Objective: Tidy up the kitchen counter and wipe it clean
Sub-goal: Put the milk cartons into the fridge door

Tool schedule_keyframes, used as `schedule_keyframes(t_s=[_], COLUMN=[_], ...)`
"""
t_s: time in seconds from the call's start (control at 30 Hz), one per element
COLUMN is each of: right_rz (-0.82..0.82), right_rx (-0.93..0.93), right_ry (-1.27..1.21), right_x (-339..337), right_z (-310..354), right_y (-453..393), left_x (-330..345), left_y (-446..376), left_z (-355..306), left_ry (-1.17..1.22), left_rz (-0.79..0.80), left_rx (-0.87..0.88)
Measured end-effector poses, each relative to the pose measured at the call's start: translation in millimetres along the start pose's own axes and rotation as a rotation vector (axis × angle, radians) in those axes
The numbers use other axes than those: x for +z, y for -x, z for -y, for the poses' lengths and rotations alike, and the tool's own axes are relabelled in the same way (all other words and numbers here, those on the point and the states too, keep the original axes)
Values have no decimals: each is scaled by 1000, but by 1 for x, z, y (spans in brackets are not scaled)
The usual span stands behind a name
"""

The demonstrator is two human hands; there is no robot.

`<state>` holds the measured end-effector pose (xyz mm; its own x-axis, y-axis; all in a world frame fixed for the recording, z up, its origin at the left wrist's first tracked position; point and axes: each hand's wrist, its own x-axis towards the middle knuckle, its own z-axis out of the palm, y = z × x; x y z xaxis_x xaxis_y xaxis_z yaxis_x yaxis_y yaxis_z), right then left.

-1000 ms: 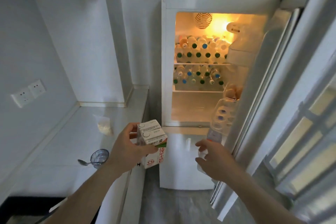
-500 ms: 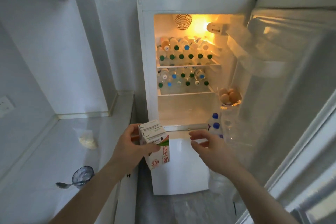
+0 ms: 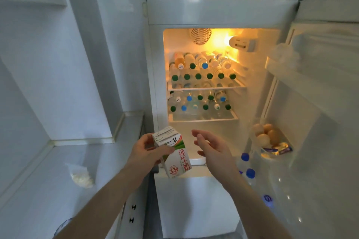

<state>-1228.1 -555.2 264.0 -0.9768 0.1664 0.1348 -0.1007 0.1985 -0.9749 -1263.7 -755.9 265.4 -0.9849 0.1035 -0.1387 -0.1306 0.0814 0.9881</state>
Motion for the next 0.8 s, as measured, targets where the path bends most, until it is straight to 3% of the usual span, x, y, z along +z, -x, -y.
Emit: schedule_keyframes(t_s=[0.2,0.47,0.8], right_rz=[-81,297,66], right_rx=[-23,143,166], right_ry=[-24,5,-22], right_x=[-23,-38,-61], right_z=[-13,-21,-22], right_y=[-60,-83,-79], left_x=[22,53,89], left_y=[-57,-106,-130], left_z=[-15,-20,-23], left_ry=[39,53,-9], left_rz=[-3,63,339], left_rx=[-11,-66,-56])
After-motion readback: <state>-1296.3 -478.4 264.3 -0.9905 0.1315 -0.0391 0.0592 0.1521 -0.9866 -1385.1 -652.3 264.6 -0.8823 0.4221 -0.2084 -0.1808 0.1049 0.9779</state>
